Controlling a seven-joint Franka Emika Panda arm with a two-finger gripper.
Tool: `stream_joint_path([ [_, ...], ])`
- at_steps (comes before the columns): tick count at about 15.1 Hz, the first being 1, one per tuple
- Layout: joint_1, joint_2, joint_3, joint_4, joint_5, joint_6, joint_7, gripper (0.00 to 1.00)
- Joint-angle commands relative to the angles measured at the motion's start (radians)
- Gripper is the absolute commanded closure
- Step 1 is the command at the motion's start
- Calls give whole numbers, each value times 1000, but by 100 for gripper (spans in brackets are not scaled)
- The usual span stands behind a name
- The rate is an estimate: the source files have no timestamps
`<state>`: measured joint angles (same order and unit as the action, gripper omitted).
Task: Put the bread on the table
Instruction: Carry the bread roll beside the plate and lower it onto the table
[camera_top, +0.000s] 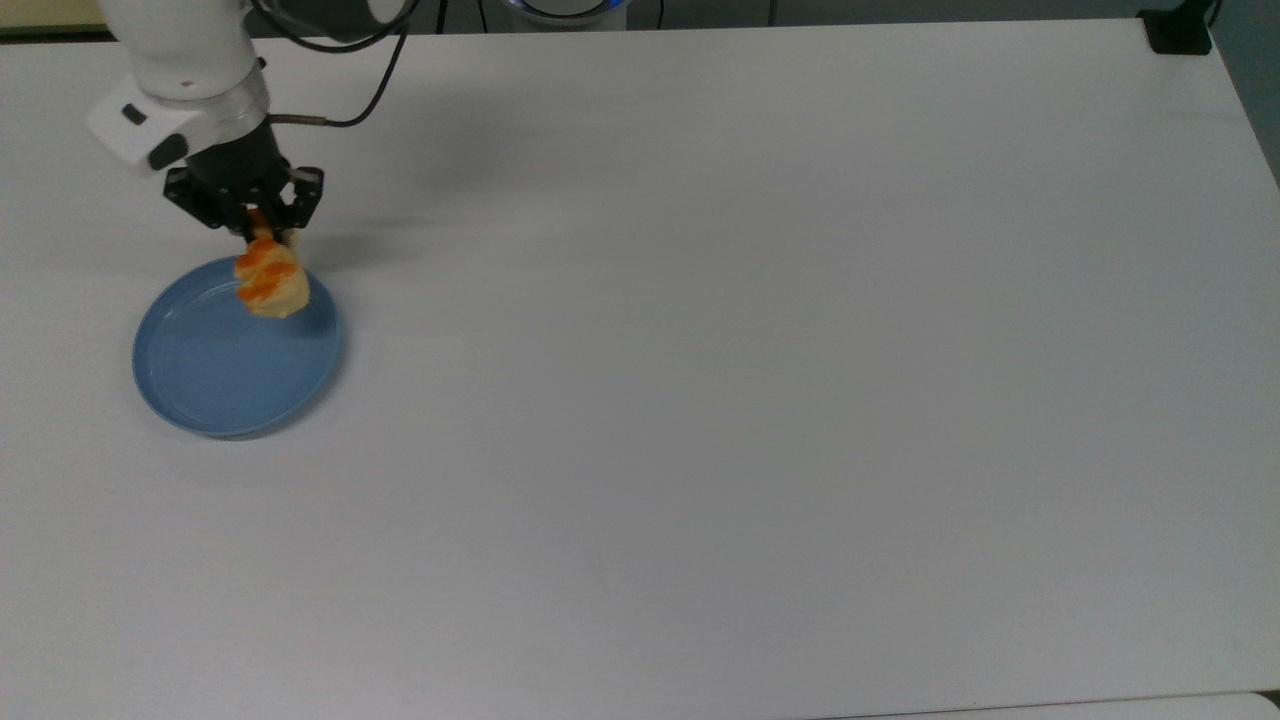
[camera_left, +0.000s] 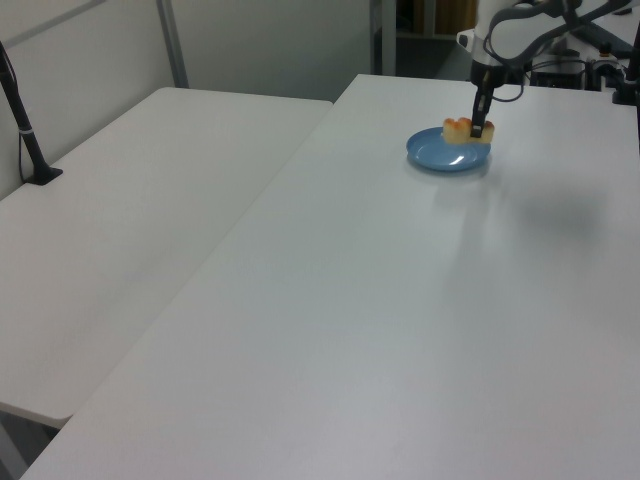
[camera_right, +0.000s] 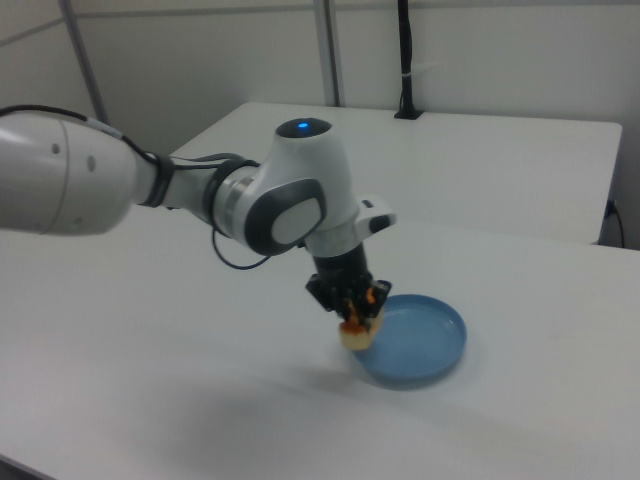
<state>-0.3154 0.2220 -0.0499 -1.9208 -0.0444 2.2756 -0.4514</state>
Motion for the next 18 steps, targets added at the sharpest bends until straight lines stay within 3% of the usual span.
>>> stream_joint_path([
  [1,15,-99,39,-135,0,21,-18,76],
  [3,36,-93,73,-139,0,19,-1,76],
  [10,160,3,74,-129,-2,100,193,72],
  [13,191,62,74,-109,-3,169,301,65],
  [14,191,63,74,-103,-3,170,304,52],
  [16,188,62,74,-98,-3,167,307,0],
  [18,187,50,74,-77,-3,151,306,0],
])
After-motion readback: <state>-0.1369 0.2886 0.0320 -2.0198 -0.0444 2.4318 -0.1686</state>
